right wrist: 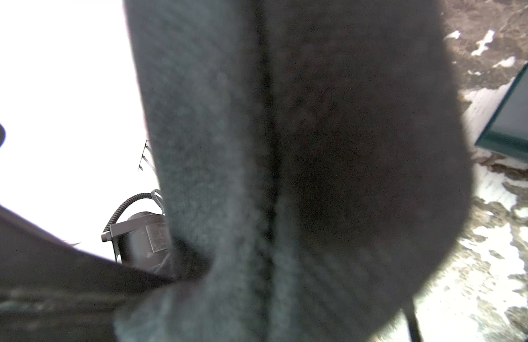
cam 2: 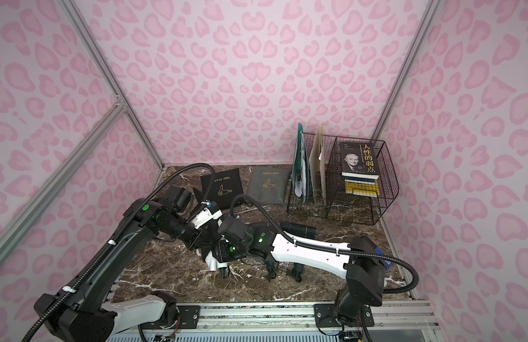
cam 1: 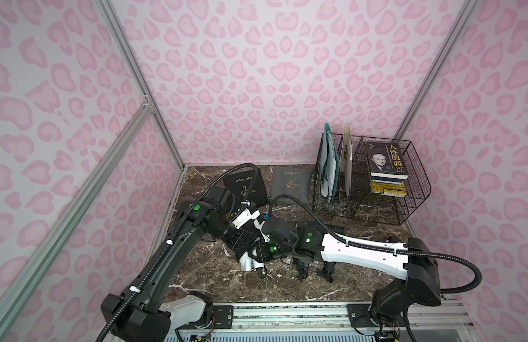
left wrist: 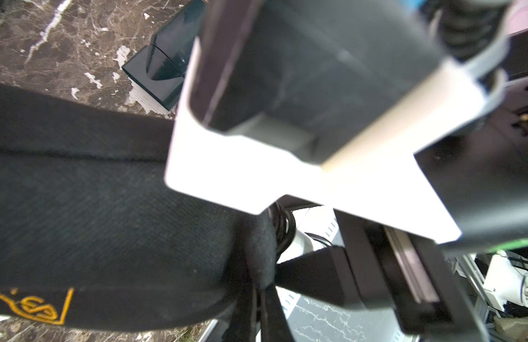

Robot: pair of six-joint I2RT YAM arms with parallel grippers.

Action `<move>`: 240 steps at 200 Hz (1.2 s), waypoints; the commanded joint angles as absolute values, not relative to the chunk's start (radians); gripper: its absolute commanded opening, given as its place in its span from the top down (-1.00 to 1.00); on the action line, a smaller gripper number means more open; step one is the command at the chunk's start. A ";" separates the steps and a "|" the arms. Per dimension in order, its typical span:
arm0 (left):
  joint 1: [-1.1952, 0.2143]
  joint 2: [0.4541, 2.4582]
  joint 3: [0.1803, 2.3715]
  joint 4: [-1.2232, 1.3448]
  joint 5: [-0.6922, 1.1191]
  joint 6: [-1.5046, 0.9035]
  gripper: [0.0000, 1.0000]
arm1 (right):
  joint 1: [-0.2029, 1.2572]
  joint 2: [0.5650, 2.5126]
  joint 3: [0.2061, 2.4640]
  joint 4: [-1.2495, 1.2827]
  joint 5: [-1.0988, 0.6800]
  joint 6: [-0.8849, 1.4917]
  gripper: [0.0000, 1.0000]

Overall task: Pack away hair dryers
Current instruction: Place the hair dryer in the drawstring bag.

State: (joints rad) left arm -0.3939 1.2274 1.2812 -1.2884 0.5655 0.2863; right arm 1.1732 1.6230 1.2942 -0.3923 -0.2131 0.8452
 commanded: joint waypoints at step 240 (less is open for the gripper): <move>-0.394 1.205 1.251 -1.386 0.634 0.395 0.97 | 1.115 1.555 1.140 -0.140 -0.314 0.809 0.51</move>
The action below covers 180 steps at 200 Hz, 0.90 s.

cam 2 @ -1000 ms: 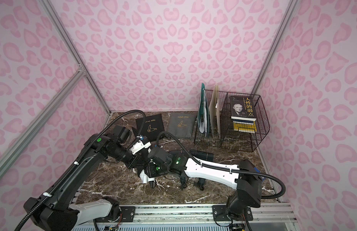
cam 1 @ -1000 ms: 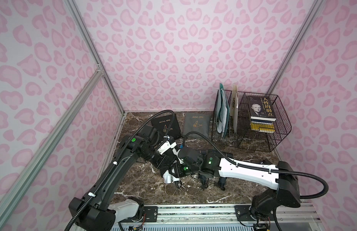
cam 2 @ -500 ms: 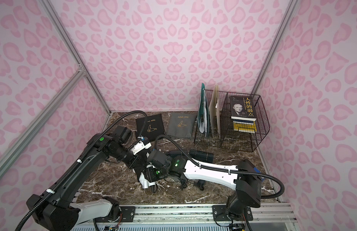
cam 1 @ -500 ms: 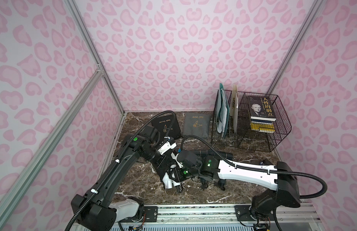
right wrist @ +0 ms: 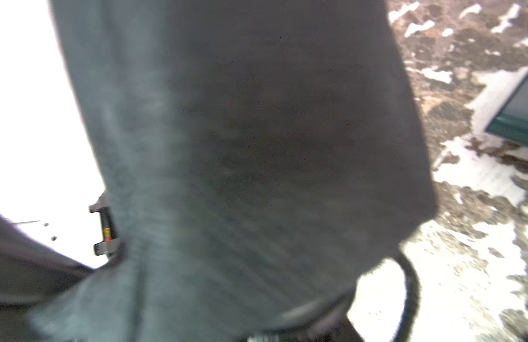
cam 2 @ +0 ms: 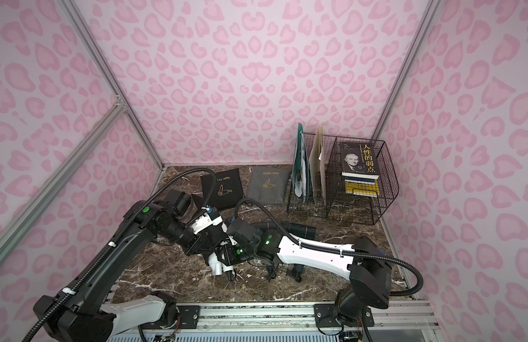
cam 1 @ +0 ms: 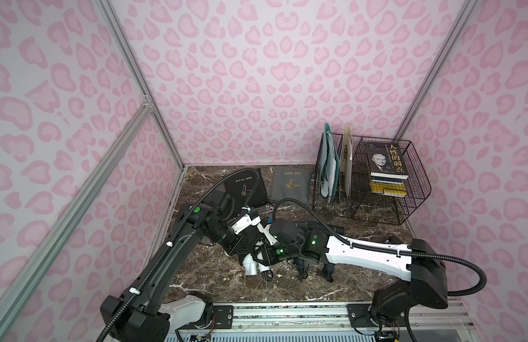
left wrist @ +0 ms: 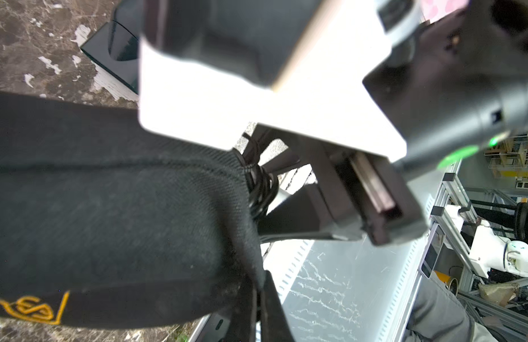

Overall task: Pack away hair dryers
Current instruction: Place the hair dryer in the drawstring bag.

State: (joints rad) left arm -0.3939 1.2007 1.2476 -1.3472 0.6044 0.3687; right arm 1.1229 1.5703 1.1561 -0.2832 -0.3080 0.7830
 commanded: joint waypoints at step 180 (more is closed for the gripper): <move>-0.394 1.266 1.361 -1.443 0.695 0.404 0.97 | 1.091 1.583 1.180 -0.154 -0.352 0.827 -0.04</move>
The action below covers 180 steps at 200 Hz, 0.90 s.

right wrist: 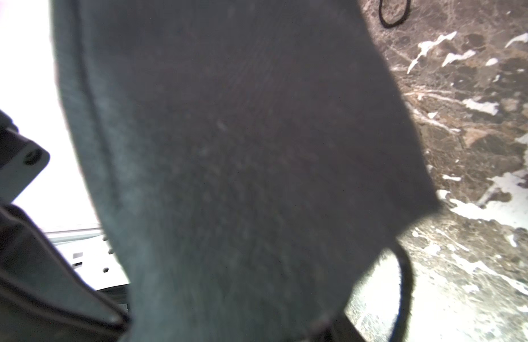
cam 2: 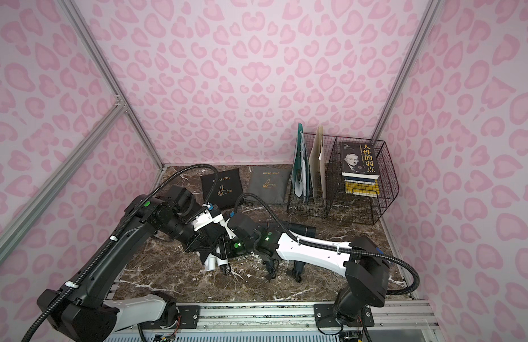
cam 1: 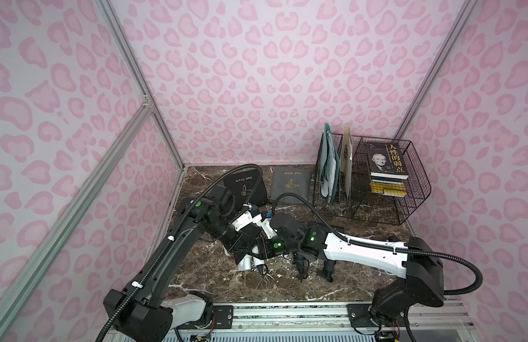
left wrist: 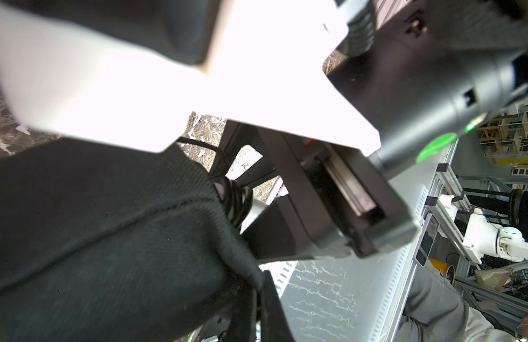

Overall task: Pack away hair dryers
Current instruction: Place the hair dryer in the drawstring bag.

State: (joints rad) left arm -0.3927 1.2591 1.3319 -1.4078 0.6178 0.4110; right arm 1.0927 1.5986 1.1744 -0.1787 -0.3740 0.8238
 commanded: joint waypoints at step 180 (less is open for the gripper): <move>-0.394 1.330 1.572 -1.491 0.765 0.333 0.97 | 1.092 1.219 1.041 -0.154 -0.207 0.818 -0.46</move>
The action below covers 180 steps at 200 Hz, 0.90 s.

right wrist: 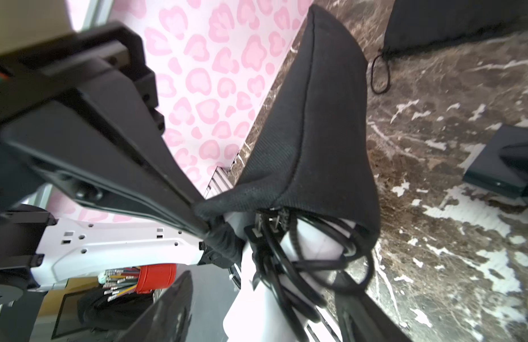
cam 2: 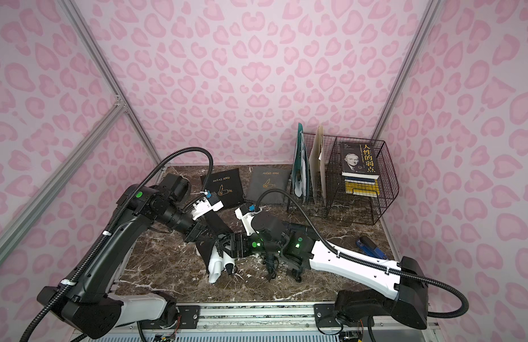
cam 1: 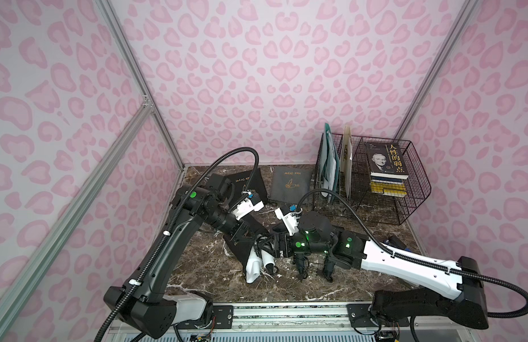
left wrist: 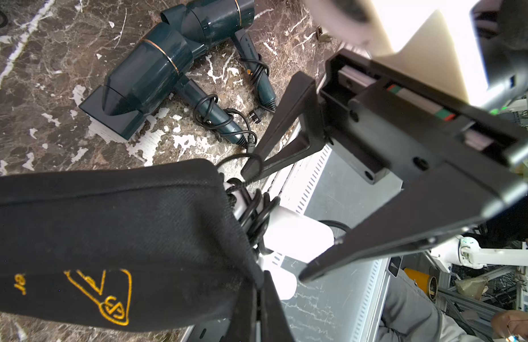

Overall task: Pack away hair dryers
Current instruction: Place the hair dryer in the drawstring bag.

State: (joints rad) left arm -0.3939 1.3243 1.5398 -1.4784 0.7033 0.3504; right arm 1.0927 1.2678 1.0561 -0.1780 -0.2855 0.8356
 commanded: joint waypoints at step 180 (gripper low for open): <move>-0.394 1.442 1.766 -1.578 0.871 0.302 0.97 | 1.198 1.022 0.660 0.102 0.091 0.897 -0.34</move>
